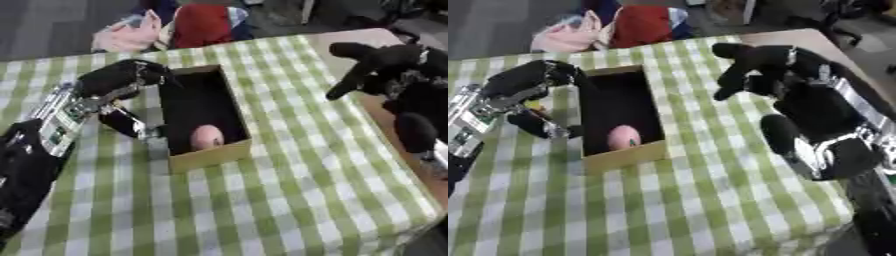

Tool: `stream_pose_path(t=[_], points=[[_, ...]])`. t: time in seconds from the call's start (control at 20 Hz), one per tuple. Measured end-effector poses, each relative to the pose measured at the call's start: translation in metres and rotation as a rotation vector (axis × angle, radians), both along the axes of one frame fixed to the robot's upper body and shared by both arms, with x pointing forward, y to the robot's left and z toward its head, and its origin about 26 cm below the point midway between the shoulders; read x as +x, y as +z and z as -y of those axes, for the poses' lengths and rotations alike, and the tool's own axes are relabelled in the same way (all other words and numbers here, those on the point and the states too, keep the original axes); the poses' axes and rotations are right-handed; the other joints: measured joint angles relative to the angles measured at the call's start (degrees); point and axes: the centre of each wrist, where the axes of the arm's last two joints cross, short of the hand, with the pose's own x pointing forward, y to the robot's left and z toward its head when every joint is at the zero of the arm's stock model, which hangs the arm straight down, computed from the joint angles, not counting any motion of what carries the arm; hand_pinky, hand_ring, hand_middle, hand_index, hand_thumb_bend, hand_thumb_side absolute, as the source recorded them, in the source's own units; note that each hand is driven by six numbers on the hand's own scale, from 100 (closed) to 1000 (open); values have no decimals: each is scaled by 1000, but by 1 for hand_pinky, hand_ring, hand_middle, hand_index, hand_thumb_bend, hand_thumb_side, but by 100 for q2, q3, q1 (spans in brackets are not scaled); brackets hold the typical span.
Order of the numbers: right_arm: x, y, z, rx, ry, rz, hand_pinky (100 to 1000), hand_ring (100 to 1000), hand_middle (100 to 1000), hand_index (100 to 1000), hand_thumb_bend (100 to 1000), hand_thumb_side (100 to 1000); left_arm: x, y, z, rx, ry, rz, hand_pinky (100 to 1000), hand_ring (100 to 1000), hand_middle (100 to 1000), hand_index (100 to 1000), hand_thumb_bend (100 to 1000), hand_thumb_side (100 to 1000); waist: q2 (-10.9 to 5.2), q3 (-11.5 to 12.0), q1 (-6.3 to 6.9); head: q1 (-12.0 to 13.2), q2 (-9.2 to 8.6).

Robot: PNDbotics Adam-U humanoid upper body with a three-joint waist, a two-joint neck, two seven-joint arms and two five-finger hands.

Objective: Pick up objects on the table and place them in the box.

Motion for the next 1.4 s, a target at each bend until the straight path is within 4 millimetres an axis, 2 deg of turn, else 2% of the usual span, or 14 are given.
stream_pose_path(t=[0.2,0.3,0.65,1.0,1.15,1.2,1.25,1.4], points=[[-1,-3,1,0,-6,-13,742,1000,725,881,100,275,-4,9,-25,-2,106,7,704,611,624,780,396,295,-50,76,-3,-53,4],[-1,-4,2,-1,-9,-17,742,1000,725,881,100,275,-4,11,-37,15,165,8,695,610,627,782,414,304,-67,100,-14,-77,9],[-1,-5,2,-2,-14,-20,742,1000,725,881,100,279,-1,-1,-61,138,366,-22,664,581,602,774,443,331,-76,110,-21,-128,48],[-1,-5,2,-4,-17,-21,742,1000,724,881,100,286,2,-19,-70,225,456,-33,653,579,601,769,462,341,-60,78,-15,-149,49],[-1,-5,2,-7,-18,-20,742,1000,724,881,100,293,3,-27,-71,242,470,-36,642,557,578,749,451,315,-34,69,-4,-149,49],[-1,-5,2,-7,-19,-20,741,1000,724,881,100,291,3,-30,-71,247,474,-38,638,547,568,738,478,274,-33,61,0,-150,49],[-1,-5,2,-8,-19,-20,741,1000,724,881,100,297,4,-32,-71,249,477,-39,634,538,558,725,441,280,-31,56,3,-150,49],[-1,-5,2,-11,-20,-20,741,1000,724,881,100,298,5,-39,-72,251,484,-39,628,524,541,707,429,243,-10,44,11,-153,49]])
